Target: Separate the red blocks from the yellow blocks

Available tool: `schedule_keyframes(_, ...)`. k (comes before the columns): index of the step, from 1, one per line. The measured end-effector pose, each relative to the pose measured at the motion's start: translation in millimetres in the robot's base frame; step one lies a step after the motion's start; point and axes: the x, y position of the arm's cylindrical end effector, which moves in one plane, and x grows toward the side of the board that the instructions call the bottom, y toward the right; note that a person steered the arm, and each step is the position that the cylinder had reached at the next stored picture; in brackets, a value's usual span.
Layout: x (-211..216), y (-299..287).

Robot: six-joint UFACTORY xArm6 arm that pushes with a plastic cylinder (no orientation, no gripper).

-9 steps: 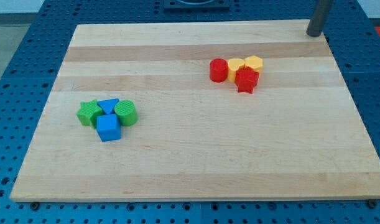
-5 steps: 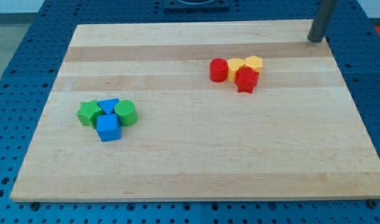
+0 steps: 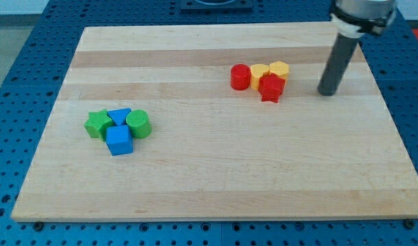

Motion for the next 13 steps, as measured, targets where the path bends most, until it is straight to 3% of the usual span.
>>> schedule_keyframes(3, 18.4, -87.1)
schedule_keyframes(6, 7.9, -118.0)
schedule_keyframes(8, -15.0, -120.3)
schedule_keyframes(9, -21.4, -67.8)
schedule_keyframes(10, -33.0, -73.5)
schedule_keyframes(12, -33.9, -172.7)
schedule_keyframes(13, -39.8, -190.4)
